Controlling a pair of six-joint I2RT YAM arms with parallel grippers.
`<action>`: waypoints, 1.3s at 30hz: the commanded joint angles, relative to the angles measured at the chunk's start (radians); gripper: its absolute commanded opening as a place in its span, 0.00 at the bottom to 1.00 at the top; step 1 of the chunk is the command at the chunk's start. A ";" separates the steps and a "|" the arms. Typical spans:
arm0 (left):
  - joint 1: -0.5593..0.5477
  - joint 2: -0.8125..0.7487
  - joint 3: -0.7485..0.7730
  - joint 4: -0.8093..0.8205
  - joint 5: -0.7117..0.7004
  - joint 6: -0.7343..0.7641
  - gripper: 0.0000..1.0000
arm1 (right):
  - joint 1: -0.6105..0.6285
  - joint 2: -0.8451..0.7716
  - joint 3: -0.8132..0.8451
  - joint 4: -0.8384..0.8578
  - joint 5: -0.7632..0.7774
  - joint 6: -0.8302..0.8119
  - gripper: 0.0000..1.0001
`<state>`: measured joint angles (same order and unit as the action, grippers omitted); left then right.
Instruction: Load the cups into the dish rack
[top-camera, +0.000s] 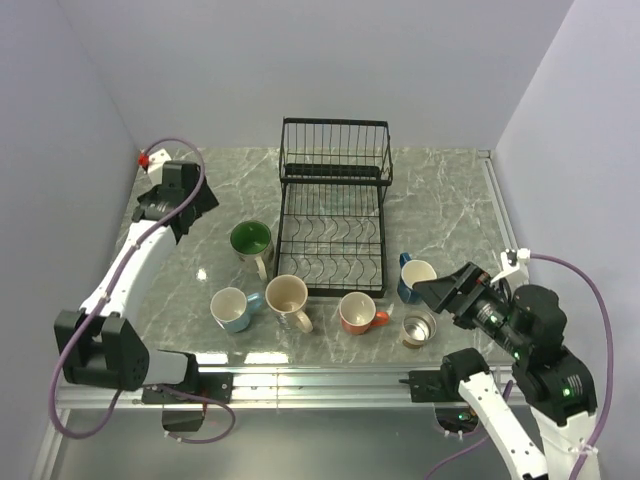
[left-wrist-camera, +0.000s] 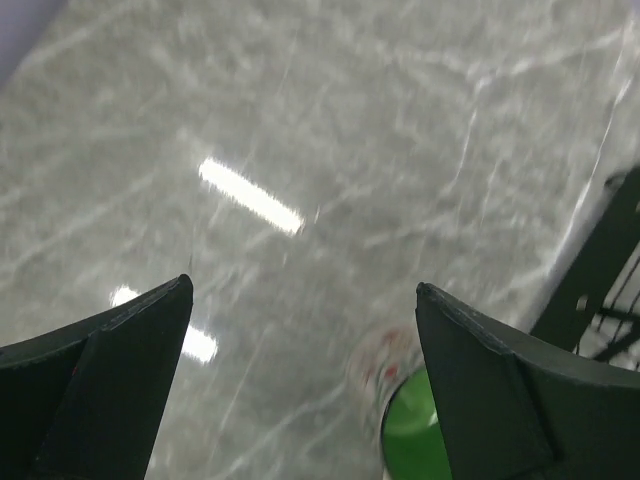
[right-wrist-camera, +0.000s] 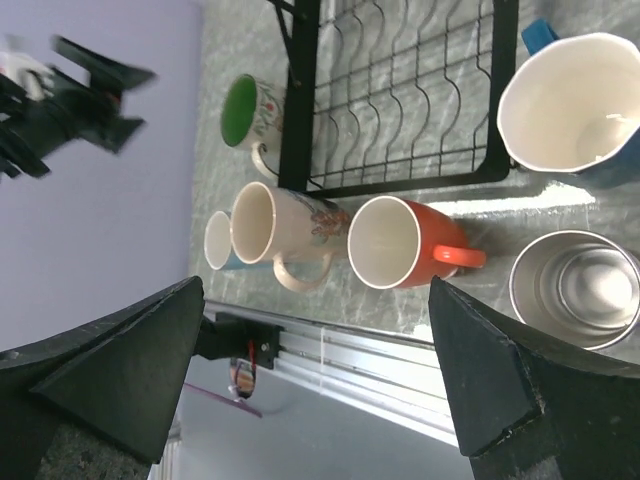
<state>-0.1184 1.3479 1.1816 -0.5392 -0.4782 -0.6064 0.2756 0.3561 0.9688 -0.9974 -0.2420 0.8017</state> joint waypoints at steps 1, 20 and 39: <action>0.000 -0.128 -0.010 -0.166 0.073 -0.067 0.99 | 0.004 -0.048 -0.015 0.005 -0.018 0.004 1.00; -0.173 0.060 -0.089 -0.102 0.265 -0.119 0.77 | 0.005 -0.114 0.108 -0.193 0.115 -0.072 0.99; -0.156 0.153 -0.051 -0.110 0.280 -0.055 0.00 | 0.005 -0.074 0.082 -0.147 0.118 -0.053 0.99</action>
<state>-0.2897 1.5288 1.0908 -0.6537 -0.2234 -0.6907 0.2756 0.2516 1.0470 -1.1969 -0.1200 0.7464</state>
